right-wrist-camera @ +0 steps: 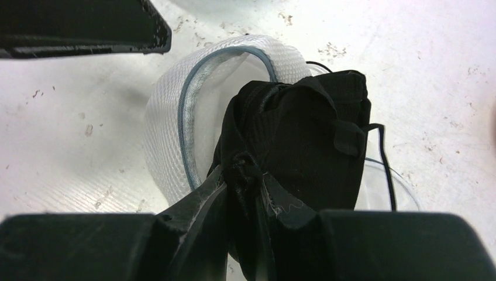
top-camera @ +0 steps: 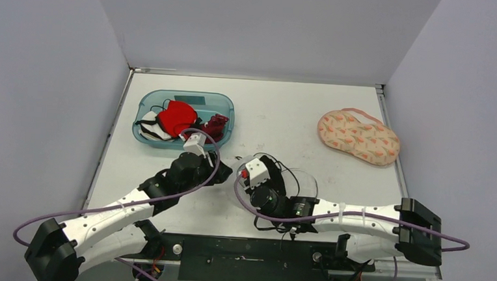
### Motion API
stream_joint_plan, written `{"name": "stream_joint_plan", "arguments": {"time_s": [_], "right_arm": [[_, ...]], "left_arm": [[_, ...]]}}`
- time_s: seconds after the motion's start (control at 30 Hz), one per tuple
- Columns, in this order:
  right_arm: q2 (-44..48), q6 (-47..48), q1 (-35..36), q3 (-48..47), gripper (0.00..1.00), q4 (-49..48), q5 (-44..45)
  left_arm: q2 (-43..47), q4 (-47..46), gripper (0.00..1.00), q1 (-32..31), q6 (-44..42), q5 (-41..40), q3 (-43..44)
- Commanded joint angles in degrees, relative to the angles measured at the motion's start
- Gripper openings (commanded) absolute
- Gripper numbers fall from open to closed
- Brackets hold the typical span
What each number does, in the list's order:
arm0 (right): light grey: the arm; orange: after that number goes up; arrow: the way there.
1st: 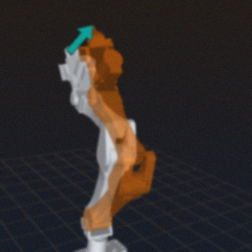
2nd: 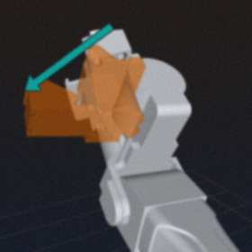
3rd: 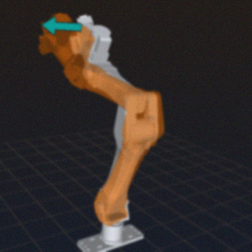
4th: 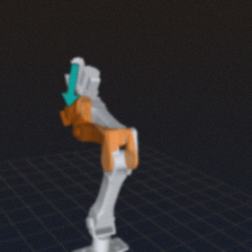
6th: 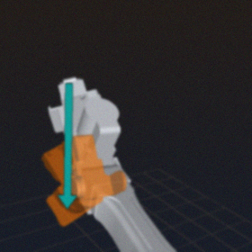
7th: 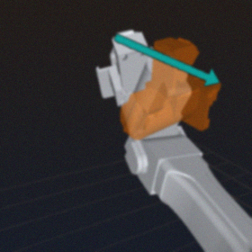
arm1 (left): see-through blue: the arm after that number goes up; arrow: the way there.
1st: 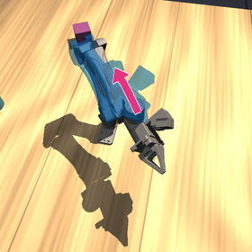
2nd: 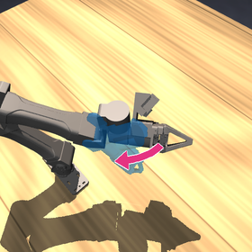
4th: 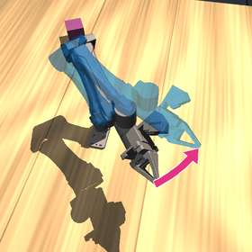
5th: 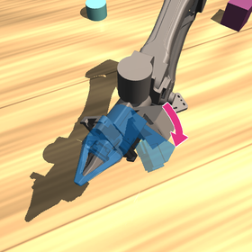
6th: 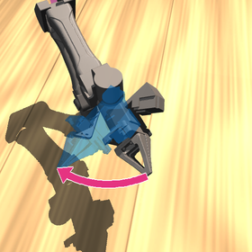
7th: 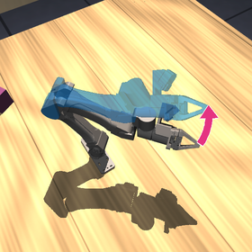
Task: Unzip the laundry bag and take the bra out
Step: Place the bra in the laundry bag.
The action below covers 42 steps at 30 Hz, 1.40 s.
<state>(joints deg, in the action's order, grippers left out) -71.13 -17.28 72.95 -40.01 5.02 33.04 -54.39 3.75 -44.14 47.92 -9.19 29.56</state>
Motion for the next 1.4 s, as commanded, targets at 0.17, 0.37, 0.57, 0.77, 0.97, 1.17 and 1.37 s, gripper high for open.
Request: {"name": "stream_joint_plan", "arguments": {"time_s": [0.17,0.37,0.57,0.77,0.97,1.17,1.37], "right_arm": [[-6.0,-0.3,3.9,-1.3,0.16,-11.1,1.0],[-4.4,-3.5,4.1,-1.6,0.64,-10.8,-2.4],[1.2,-6.3,4.1,-2.0,0.83,-6.7,-3.1],[9.3,-8.3,4.0,-1.6,0.93,-1.0,-2.7],[18.1,-13.6,-1.5,2.7,0.88,-0.1,-3.5],[20.7,-21.4,-16.2,9.8,0.7,-3.1,-13.5],[19.6,-22.3,-18.5,12.3,0.72,-4.6,-15.9]], "left_arm": [[5.9,-0.4,0.57,0.4,2.9,0.7,-2.8],[5.9,-2.0,0.64,0.4,3.7,2.7,-2.8],[6.4,-1.4,0.67,0.5,3.1,2.6,-1.5],[8.3,2.4,0.75,0.5,1.1,1.3,1.0],[9.5,5.1,0.81,-0.2,0.7,2.4,4.5],[5.4,7.2,0.8,-9.3,3.9,-1.0,9.3],[1.6,8.2,0.73,-13.2,4.3,-2.1,9.4]]}}
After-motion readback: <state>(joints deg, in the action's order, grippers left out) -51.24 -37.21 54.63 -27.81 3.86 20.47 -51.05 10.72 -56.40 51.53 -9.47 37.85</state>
